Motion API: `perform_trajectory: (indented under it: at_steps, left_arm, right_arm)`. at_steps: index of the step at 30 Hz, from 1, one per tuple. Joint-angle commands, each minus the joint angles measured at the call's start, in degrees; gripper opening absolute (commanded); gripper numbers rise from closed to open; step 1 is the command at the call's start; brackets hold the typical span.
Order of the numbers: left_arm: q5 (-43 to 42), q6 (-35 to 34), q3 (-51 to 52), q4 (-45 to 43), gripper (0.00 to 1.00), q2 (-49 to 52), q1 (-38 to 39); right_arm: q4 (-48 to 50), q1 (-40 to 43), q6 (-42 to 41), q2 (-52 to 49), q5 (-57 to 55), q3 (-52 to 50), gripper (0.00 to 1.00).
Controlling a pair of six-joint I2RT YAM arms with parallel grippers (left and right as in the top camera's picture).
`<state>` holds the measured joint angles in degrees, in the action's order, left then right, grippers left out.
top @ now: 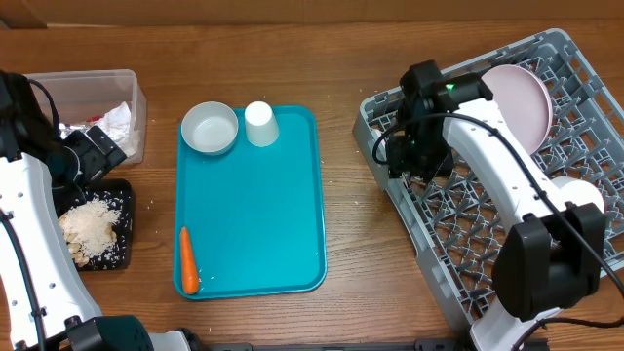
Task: Sort waste into correct bins and load items into the dishwasher rack
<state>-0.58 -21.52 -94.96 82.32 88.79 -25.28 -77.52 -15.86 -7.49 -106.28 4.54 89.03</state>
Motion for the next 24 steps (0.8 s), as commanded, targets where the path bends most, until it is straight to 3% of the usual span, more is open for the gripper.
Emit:
perform_trajectory:
  at_steps: [1, 9, 15, 21, 24]
  left_arm:
    - [0.6, -1.0, 0.0, -0.1, 1.0, 0.0, -0.2]
    - [0.6, -1.0, 0.0, -0.1, 1.0, 0.0, -0.2]
    - [0.6, -1.0, 0.0, -0.1, 1.0, 0.0, -0.2]
    - [0.6, -1.0, 0.0, -0.1, 1.0, 0.0, -0.2]
    - [0.6, -1.0, 0.0, -0.1, 1.0, 0.0, -0.2]
  right_arm:
    - [1.1, -0.3, 0.0, -0.6, -0.4, -2.4, 0.61]
    - [4.9, -0.3, 0.0, -0.6, 0.3, -7.2, 0.55]
    - [6.5, -0.3, -2.1, -0.6, 0.2, -7.7, 0.35]
    - [10.9, -0.3, -9.7, -0.6, 0.2, -7.7, 0.14]
    - [12.9, -0.3, -12.6, -0.6, 0.2, -7.7, 0.08]
